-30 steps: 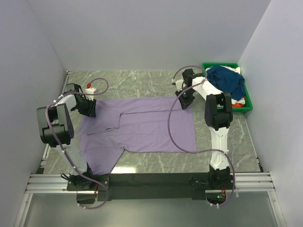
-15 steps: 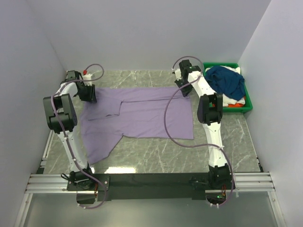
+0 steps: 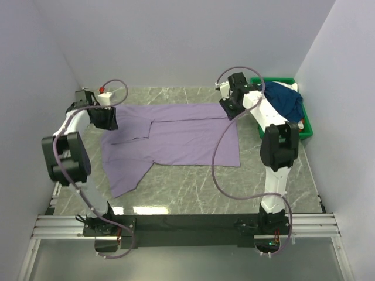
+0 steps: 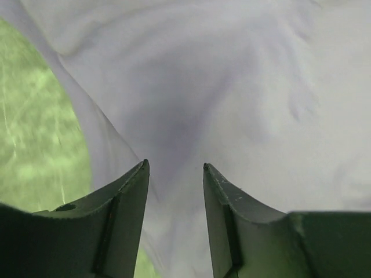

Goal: Fold and stack the t-shirts
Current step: Fold the tshirt

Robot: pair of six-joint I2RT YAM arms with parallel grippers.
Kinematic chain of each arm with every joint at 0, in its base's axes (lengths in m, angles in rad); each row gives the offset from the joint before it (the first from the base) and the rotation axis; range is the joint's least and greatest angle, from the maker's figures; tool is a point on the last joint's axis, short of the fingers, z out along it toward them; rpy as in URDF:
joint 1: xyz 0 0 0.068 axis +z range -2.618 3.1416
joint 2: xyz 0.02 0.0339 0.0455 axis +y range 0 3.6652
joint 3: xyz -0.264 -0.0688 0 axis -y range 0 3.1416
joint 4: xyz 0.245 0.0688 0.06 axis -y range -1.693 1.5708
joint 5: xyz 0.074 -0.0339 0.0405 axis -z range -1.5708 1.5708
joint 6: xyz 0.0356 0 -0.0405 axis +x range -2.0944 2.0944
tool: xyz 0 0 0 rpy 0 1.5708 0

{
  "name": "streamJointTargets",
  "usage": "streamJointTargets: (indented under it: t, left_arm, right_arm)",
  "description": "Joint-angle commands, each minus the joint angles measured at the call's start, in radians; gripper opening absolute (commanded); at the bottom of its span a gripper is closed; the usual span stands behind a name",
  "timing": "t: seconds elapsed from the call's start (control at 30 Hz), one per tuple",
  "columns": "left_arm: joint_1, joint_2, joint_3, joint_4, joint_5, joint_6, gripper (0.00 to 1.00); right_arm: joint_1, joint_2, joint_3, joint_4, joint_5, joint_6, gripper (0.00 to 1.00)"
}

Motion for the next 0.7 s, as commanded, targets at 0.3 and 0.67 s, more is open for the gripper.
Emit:
streamJointTargets:
  t: [0.3,0.67]
  left_arm:
    - [-0.004,-0.192,-0.375,0.023,0.029,0.135,0.44]
    - [-0.007,-0.035,-0.252,0.031,-0.006,0.047,0.43]
  right_arm:
    - [0.039,-0.028,-0.317,-0.030,-0.174,-0.002,0.27]
    - [-0.004,0.173,-0.023,-0.094,-0.079,0.032,0.24]
